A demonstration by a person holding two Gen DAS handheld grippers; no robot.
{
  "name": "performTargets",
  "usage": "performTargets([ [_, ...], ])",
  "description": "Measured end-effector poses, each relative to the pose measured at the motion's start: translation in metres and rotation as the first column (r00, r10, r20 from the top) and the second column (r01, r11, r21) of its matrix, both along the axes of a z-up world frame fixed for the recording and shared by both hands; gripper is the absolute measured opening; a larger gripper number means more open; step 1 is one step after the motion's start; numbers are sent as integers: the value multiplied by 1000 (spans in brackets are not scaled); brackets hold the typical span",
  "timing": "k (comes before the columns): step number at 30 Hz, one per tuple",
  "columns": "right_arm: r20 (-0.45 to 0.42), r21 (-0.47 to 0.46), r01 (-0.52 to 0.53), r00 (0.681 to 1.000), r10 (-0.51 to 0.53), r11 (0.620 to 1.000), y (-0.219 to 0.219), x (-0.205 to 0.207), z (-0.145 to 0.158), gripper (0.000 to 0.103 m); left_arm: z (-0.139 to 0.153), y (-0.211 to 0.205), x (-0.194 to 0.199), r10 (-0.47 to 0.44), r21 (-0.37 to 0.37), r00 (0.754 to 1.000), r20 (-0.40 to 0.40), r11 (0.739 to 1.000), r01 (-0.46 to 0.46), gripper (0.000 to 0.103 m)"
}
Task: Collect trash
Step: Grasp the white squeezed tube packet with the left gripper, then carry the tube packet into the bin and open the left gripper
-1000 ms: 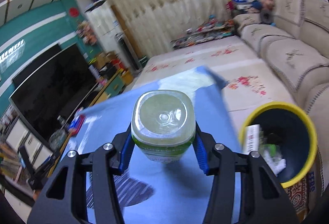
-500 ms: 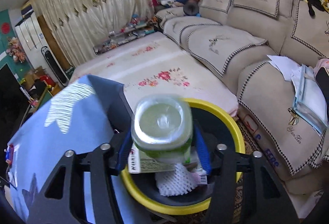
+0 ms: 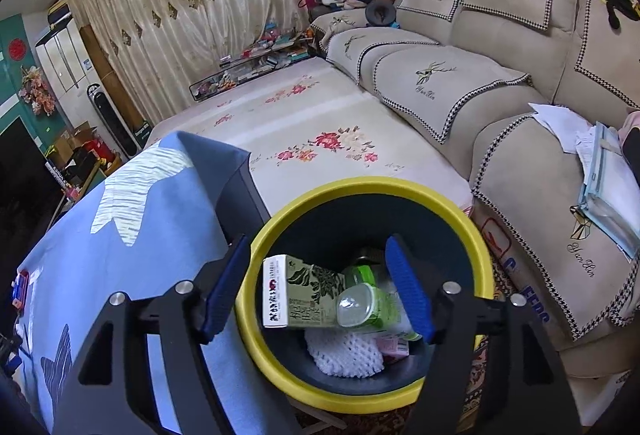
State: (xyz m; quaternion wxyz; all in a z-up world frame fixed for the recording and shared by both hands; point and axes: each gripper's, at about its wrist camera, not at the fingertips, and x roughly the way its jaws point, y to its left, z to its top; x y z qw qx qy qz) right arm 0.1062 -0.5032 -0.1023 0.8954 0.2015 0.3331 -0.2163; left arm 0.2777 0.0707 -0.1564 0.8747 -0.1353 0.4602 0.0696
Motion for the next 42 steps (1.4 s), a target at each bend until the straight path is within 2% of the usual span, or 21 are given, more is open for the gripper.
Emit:
performTargets([
  [2,-2,1,-7,1000,7,1000,1,1,-1,67,-4,-1,11,5,16,1000,-27,1000,-4,91],
  [4,-3,4,-11,1000,11,1000,3,1,-1,67,-4,-6,17,8,52,999,-39,999,-6,83],
  [7,-2,6,-12,1000,12,1000,3,2,0,67,-3,-14,23,-7,94,999,-48,996,11,63],
  [9,2,11,-8,1000,8,1000,3,1,0,67,-3,-17,23,-15,114,999,-46,993,20,39],
  [11,3,15,-7,1000,7,1000,3,0,0,67,-2,-18,22,-36,103,998,-43,994,40,34],
  [14,6,22,-6,1000,5,1000,1,-3,0,67,1,-24,15,-83,65,996,-35,994,85,32],
  [18,10,27,-2,1000,2,1000,-1,-7,0,67,15,-46,-1,-160,52,987,-1,986,159,32],
  [23,18,23,-3,1000,2,1000,-4,-15,4,67,42,-101,-21,-314,59,948,52,949,310,32],
  [26,22,20,-5,1000,5,1000,-4,-21,7,67,59,-147,-33,-420,60,903,87,907,416,32],
  [28,22,19,-4,1000,4,1000,-6,-27,8,67,69,-181,-40,-493,59,864,102,870,489,32],
  [29,21,17,-3,1000,3,1000,-8,-30,9,67,75,-206,-45,-549,59,829,111,836,545,32],
  [31,19,15,1,1000,-2,1000,-12,-35,9,67,82,-242,-53,-616,64,779,118,788,613,32],
  [32,19,16,6,1000,-6,1000,-14,-40,9,67,85,-265,-58,-660,66,742,120,751,657,32],
  [34,16,13,9,1000,-9,1000,-17,-46,8,67,88,-303,-66,-721,63,683,117,692,719,32],
  [36,12,11,17,1000,-17,1000,-22,-53,8,67,90,-350,-78,-789,62,604,111,612,788,32],
  [37,12,14,22,1000,-22,1000,-25,-57,7,67,90,-365,-82,-809,66,579,107,586,807,32],
  [38,12,16,29,1000,-29,999,-29,-62,6,67,90,-389,-88,-836,69,541,97,547,834,32],
  [42,10,27,61,998,-62,998,-44,-75,1,67,82,-460,-99,-894,42,444,58,446,894,33],
])
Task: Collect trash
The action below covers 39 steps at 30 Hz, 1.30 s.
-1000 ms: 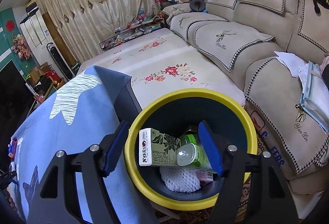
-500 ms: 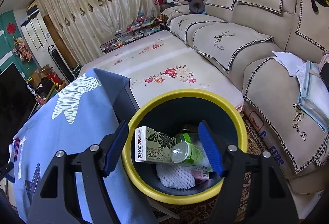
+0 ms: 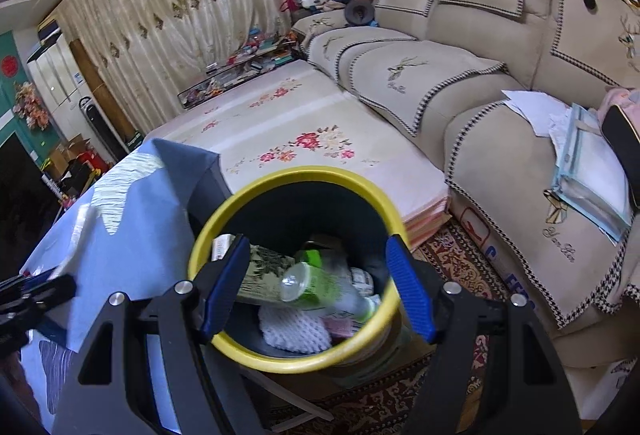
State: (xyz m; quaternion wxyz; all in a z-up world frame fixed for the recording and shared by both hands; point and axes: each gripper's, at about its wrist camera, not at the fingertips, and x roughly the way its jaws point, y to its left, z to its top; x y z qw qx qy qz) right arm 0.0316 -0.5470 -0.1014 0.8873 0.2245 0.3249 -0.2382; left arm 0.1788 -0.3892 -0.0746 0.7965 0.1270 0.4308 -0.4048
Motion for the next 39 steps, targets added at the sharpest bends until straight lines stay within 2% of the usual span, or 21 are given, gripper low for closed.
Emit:
performTargets([
  [5,-6,7,35,999,-35,999,-16,-15,-4,67,-23,-72,-5,-64,26,997,-53,998,66,34],
  [7,-8,7,55,998,-55,998,-21,-21,-4,67,-39,-93,2,-61,46,996,-64,997,64,35],
  [8,-7,10,66,998,-66,998,-25,-24,-4,67,-46,-104,4,-59,62,996,-64,996,63,42],
  [9,-8,11,74,997,-74,997,-27,-26,-4,68,-53,-112,6,-52,75,997,-64,996,57,55],
  [11,-14,12,82,997,-82,997,-28,-28,-5,70,-61,-108,12,-18,79,998,-59,997,22,62],
  [13,-22,14,73,997,-73,997,-26,-27,-5,70,-60,-95,14,-5,59,998,-68,998,9,73],
  [14,-27,14,64,998,-63,998,-24,-26,-5,70,-53,-83,11,1,44,999,-47,999,1,81],
  [16,-36,12,33,999,-33,999,-14,-21,-6,70,-42,-56,7,28,25,999,20,999,-28,85],
  [18,-35,5,-15,999,15,1000,3,-15,-4,71,-25,-21,-1,60,-9,994,94,998,-60,93],
  [22,-33,-20,-124,992,123,992,43,-1,5,75,8,64,-23,166,-72,963,212,985,-154,98],
  [23,-30,-31,-151,988,150,988,55,2,8,75,15,95,-29,219,-80,945,241,975,-205,98],
  [26,-16,-62,-220,975,220,973,88,4,20,78,27,166,-38,339,-110,903,265,941,-321,98],
  [28,-2,-88,-256,966,257,963,108,3,30,84,31,217,-46,437,-131,855,279,900,-417,98],
  [30,7,-116,-278,960,280,954,123,-1,39,85,36,254,-53,495,-137,824,276,869,-476,98],
  [32,20,-147,-299,952,305,943,138,-7,49,86,42,298,-63,570,-164,780,258,822,-546,98],
  [37,35,-233,-309,945,326,922,163,-27,71,88,55,372,-93,671,-209,703,238,742,-637,98],
  [39,49,-260,-307,943,330,916,170,-37,78,90,59,387,-109,689,-223,681,249,725,-652,98],
])
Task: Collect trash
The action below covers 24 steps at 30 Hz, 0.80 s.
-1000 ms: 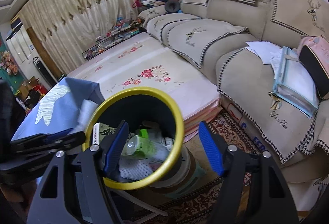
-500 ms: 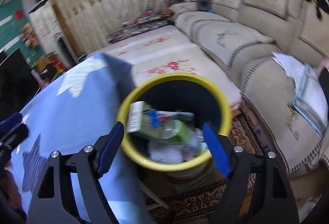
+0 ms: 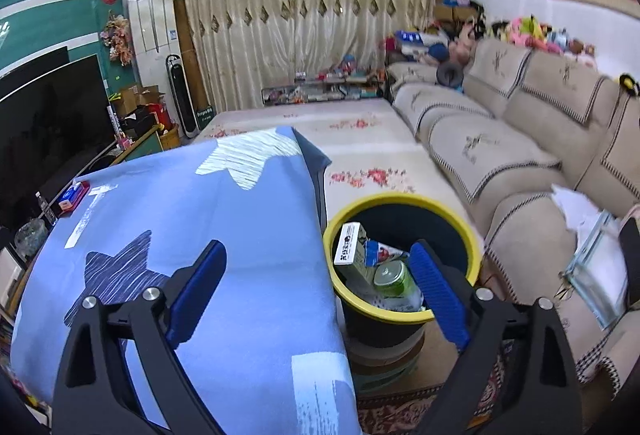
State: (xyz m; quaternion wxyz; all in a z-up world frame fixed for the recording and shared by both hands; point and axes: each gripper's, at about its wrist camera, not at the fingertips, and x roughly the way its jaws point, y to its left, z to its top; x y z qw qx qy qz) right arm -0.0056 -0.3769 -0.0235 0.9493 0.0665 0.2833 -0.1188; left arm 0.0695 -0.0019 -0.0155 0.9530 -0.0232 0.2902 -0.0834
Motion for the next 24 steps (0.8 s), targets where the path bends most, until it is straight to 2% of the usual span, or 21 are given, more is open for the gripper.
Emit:
performTargets([
  [4,44,-22,0,999,1,1000,9,-19,11,92,13,7,-32,3,5,999,47,1000,-3,98],
  [6,66,-17,-6,998,7,1000,11,-27,16,92,20,-4,-44,5,4,998,65,1000,-5,98],
  [10,76,-17,-18,997,19,1000,17,-37,21,93,27,-10,-63,5,-8,996,92,1000,-4,98],
  [13,81,-13,-26,996,27,1000,20,-42,22,93,26,-14,-76,22,21,993,114,999,-25,98],
  [17,82,-8,-37,996,38,999,22,-43,22,94,23,-18,-81,28,41,993,118,999,-33,98],
  [24,84,-6,-37,996,37,999,22,-42,23,94,27,-14,-77,33,32,993,114,999,-37,98],
])
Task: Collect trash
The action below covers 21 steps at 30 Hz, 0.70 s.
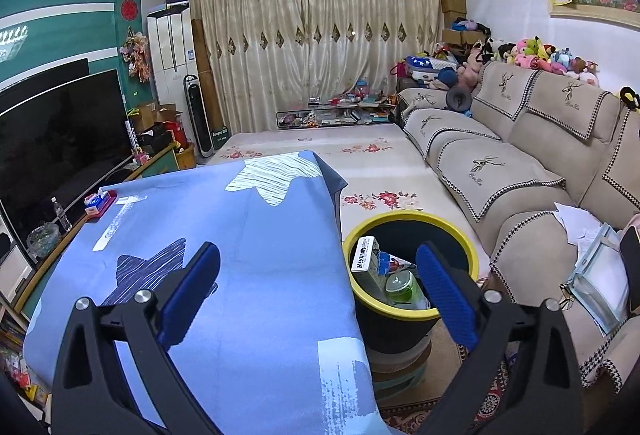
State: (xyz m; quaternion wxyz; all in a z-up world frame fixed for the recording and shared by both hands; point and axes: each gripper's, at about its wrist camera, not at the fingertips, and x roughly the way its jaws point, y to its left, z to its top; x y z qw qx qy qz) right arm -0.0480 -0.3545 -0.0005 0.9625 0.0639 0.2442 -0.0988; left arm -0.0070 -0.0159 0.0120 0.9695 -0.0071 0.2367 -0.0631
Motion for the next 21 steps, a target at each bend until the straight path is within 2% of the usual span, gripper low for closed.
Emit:
performTargets([
  [21,-5,14,3,1000,-3,1000,-4,6,-6,94,3,-10,5,-29,10,1000,1,1000,29,98],
])
